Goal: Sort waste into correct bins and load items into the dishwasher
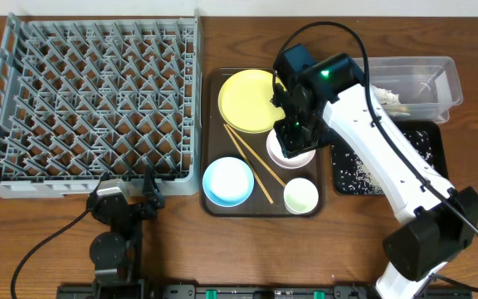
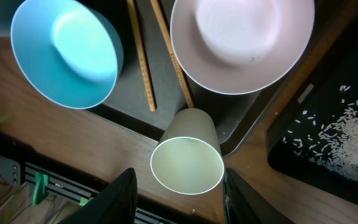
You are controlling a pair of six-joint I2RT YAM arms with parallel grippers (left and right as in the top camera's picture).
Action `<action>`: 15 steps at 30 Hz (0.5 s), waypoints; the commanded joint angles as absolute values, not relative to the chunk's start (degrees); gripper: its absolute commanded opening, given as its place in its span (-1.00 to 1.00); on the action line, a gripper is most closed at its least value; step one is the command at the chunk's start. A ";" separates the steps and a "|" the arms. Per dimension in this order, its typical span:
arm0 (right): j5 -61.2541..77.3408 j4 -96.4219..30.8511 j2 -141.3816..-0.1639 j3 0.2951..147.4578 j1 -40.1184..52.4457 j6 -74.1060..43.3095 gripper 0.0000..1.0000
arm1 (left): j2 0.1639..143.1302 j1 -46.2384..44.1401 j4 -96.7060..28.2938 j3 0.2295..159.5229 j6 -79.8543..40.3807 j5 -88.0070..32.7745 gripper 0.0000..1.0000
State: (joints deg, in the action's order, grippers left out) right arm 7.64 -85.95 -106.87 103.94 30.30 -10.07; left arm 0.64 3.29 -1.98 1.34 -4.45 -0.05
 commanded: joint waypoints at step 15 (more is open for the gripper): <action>5.82 -85.49 -99.66 101.25 27.33 -10.24 -0.23 | 4.71 3.53 -8.40 8.40 -9.28 -5.85 0.77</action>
